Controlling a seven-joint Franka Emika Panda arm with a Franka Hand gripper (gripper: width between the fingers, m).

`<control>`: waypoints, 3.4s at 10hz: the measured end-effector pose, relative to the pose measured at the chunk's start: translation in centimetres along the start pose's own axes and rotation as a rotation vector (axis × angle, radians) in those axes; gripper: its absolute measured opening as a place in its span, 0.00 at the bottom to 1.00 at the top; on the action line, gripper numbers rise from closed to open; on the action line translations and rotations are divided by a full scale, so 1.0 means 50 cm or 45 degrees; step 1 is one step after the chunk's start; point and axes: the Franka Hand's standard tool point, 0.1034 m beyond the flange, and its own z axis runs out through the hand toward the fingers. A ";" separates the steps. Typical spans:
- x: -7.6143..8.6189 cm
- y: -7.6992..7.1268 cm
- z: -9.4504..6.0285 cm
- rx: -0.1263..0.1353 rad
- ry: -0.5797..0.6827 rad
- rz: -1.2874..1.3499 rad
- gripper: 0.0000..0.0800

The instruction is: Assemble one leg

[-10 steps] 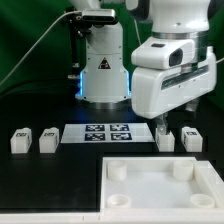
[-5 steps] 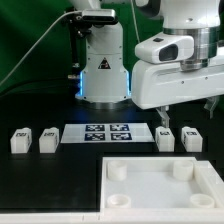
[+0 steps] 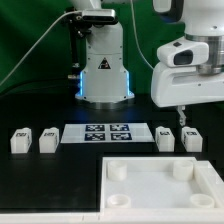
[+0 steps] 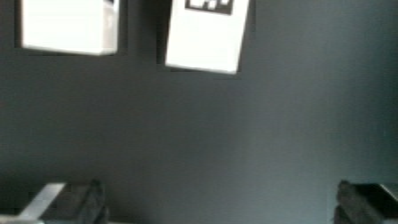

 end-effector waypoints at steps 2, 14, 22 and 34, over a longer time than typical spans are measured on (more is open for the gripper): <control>-0.007 0.004 0.005 -0.018 -0.322 0.024 0.81; -0.050 -0.007 0.101 -0.019 -0.887 0.056 0.81; -0.063 -0.009 0.122 -0.020 -0.909 0.051 0.49; 0.004 0.051 -0.008 0.024 -0.825 -0.129 0.36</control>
Offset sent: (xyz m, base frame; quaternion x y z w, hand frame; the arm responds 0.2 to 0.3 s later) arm 0.0070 0.0020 0.0022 0.0264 -0.2877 0.0686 0.9549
